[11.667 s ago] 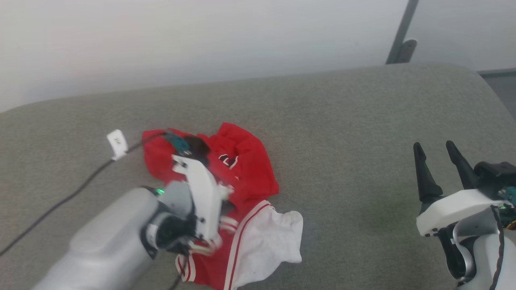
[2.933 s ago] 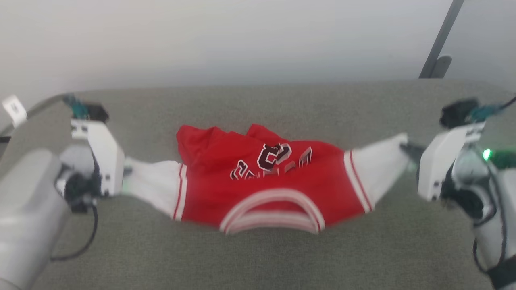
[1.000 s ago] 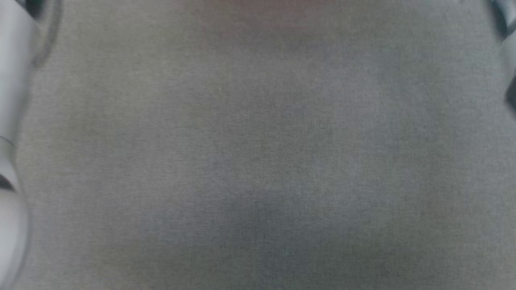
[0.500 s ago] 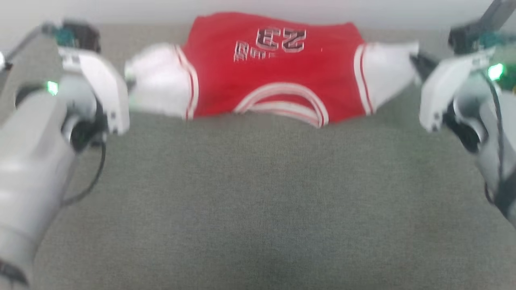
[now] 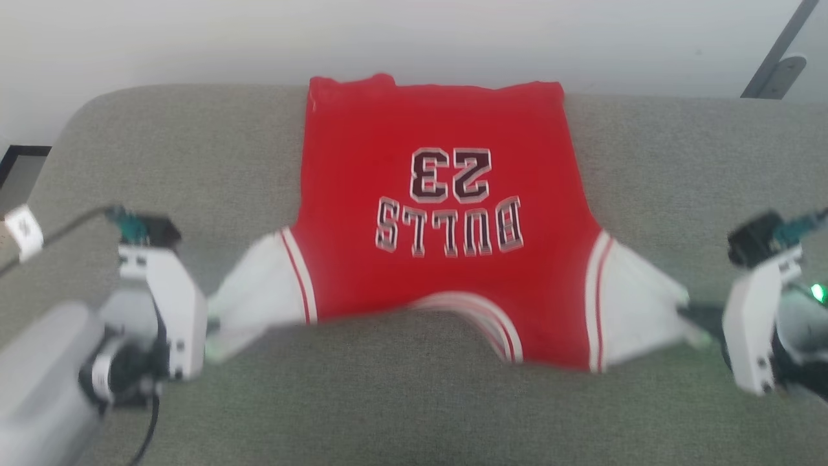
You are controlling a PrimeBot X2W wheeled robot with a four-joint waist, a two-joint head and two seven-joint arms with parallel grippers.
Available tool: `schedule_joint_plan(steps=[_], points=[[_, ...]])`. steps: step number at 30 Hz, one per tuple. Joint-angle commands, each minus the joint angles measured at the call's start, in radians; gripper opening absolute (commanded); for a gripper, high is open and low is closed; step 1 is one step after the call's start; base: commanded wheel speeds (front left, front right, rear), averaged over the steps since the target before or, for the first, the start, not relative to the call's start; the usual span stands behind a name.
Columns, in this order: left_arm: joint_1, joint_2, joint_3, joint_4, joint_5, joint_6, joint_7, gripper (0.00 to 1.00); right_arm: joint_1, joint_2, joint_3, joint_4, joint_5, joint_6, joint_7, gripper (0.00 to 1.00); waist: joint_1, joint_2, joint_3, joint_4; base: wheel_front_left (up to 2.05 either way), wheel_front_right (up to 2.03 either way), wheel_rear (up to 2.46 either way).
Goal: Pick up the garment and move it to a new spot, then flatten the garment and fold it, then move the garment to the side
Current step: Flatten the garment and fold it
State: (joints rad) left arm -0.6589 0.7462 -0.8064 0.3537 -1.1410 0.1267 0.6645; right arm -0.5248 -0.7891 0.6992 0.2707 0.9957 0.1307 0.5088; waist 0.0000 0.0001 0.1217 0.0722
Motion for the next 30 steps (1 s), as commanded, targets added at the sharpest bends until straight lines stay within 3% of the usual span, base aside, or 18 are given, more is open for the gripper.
schedule_joint_plan(steps=[1, 5, 9, 12, 17, 19, 20, 21, 22, 24, 30], points=[[0.045, 0.034, 0.003, -0.064, -0.019, 0.041, 0.019, 0.0, 0.042, -0.022, -0.011, -0.028, 0.015, 0.0, 0.027, 0.0, 0.0, -0.0001, 0.001, 0.0, 0.0, 0.0, 0.0], [0.164, 0.135, 0.008, -0.288, -0.051, 0.176, 0.068, 0.0, 0.173, -0.069, -0.059, -0.119, 0.061, 0.0, 0.105, 0.0, 0.0, -0.0001, 0.004, 0.0, 0.0, 0.0, 0.0], [0.246, 0.194, 0.027, -0.425, -0.071, 0.251, 0.045, 0.0, 0.278, -0.07, -0.132, -0.18, 0.042, 0.0, 0.127, 0.0, 0.0, -0.0001, 0.018, 0.0, 0.0, 0.0, 0.0], [0.27, 0.204, 0.04, -0.467, -0.07, 0.261, 0.008, 0.0, 0.337, -0.027, -0.188, -0.188, -0.015, 0.0, 0.118, 0.0, 0.0, -0.0001, 0.031, 0.0, 0.0, 0.0, 0.0], [0.271, 0.18, 0.037, -0.463, -0.042, 0.234, -0.039, 0.0, 0.374, 0.092, -0.258, -0.146, -0.147, 0.0, 0.114, 0.0, 0.0, -0.0001, 0.051, -0.002, 0.0, 0.0, 0.0], [0.258, 0.162, 0.032, -0.451, -0.033, 0.222, -0.054, 0.0, 0.375, 0.144, -0.276, -0.108, -0.206, 0.0, 0.114, 0.26, 0.0, -0.0001, 0.058, -0.003, 0.0, 0.0, 0.0], [0.252, 0.152, 0.029, -0.444, -0.028, 0.218, -0.058, 0.0, 0.374, 0.169, -0.278, -0.093, -0.234, 0.0, 0.119, 0.47, 0.0, -0.0001, 0.06, -0.003, 0.0, 0.0, 0.0], [0.246, 0.143, 0.025, -0.435, -0.023, 0.212, -0.062, 0.0, 0.372, 0.19, -0.28, -0.078, -0.258, 0.0, 0.128, 0.83, 0.0, -0.0001, 0.063, -0.004, 0.0, 0.0, 0.0], [0.241, 0.136, 0.023, -0.429, -0.018, 0.208, -0.065, 0.0, 0.37, 0.209, -0.284, -0.071, -0.276, 0.0, 0.133, 1.0, 0.0, -0.0001, 0.066, -0.004, 0.0, 0.0, 0.0], [0.233, 0.12, 0.02, -0.414, -0.012, 0.199, -0.074, 0.0, 0.363, 0.237, -0.304, -0.074, -0.295, 0.0, 0.147, 1.0, 0.0, -0.0001, 0.07, -0.005, 0.0, 0.0, 0.0], [0.222, 0.099, 0.016, -0.398, 0.003, 0.187, -0.09, 0.0, 0.338, 0.241, -0.402, -0.191, -0.311, 0.0, 0.177, 1.0, 0.0, -0.0001, 0.084, -0.005, 0.0, 0.0, 0.0]])
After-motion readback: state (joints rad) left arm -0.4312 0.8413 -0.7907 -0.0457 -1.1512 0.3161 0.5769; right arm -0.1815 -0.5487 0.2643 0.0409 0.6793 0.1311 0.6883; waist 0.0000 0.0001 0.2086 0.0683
